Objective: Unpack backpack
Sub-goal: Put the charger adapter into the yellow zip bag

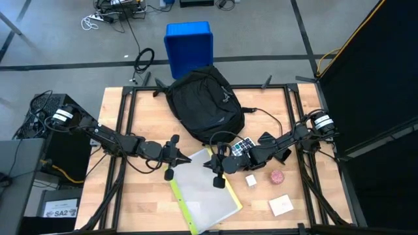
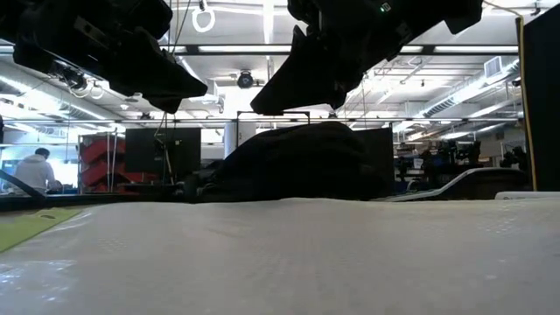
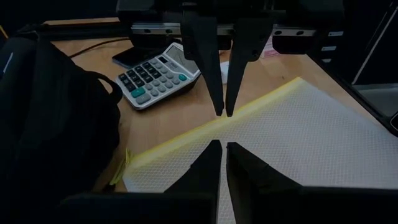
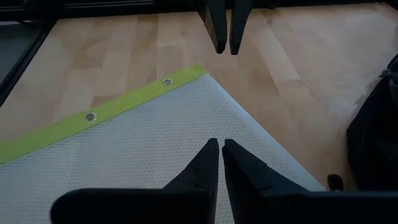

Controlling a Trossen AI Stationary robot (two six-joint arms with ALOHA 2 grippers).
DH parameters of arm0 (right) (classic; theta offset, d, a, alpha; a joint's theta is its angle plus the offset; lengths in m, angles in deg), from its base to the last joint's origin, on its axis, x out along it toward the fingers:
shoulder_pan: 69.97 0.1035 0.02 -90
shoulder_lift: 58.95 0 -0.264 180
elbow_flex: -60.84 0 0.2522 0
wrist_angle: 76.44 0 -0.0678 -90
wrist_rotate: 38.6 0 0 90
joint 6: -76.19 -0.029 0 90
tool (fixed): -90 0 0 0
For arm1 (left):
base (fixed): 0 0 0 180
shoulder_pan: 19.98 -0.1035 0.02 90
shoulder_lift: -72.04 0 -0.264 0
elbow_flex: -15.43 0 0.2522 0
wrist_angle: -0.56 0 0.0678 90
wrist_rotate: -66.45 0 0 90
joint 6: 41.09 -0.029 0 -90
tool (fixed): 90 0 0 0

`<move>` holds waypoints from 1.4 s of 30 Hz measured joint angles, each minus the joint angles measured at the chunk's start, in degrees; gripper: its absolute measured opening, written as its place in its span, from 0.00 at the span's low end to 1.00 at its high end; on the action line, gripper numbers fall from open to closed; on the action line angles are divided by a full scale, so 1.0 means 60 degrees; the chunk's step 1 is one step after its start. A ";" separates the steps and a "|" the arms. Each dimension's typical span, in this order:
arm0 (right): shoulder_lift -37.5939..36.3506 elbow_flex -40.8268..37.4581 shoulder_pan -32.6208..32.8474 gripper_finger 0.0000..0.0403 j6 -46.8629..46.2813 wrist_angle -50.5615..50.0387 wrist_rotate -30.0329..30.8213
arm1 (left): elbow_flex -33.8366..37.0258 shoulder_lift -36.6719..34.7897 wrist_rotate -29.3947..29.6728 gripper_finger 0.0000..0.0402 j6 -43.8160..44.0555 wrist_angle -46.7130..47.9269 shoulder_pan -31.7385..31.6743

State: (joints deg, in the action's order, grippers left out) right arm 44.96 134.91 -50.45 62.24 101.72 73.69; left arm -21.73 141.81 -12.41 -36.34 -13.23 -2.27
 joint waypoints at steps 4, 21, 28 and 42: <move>0.0000 0.0000 0.0000 0.01 0.0000 0.0000 -0.0107 | 0.0000 0.0000 0.0000 0.00 0.0000 0.0000 0.0001; 0.0000 0.0000 0.0029 0.00 0.0081 0.0000 -0.0177 | 0.0000 0.0000 0.0000 0.00 0.0000 0.0000 0.0000; 0.0000 0.0000 0.0029 0.00 0.0087 0.0000 -0.0177 | 0.0000 0.0000 -0.0004 0.00 0.0000 0.0000 0.0004; 0.0000 0.0000 0.0007 0.00 0.0084 0.0004 -0.0174 | 0.0000 0.0000 0.0000 0.00 0.0000 0.0000 0.0000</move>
State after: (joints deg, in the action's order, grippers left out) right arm 44.96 134.91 -50.40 62.74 101.74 72.65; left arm -21.73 141.81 -12.41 -36.34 -13.23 -2.27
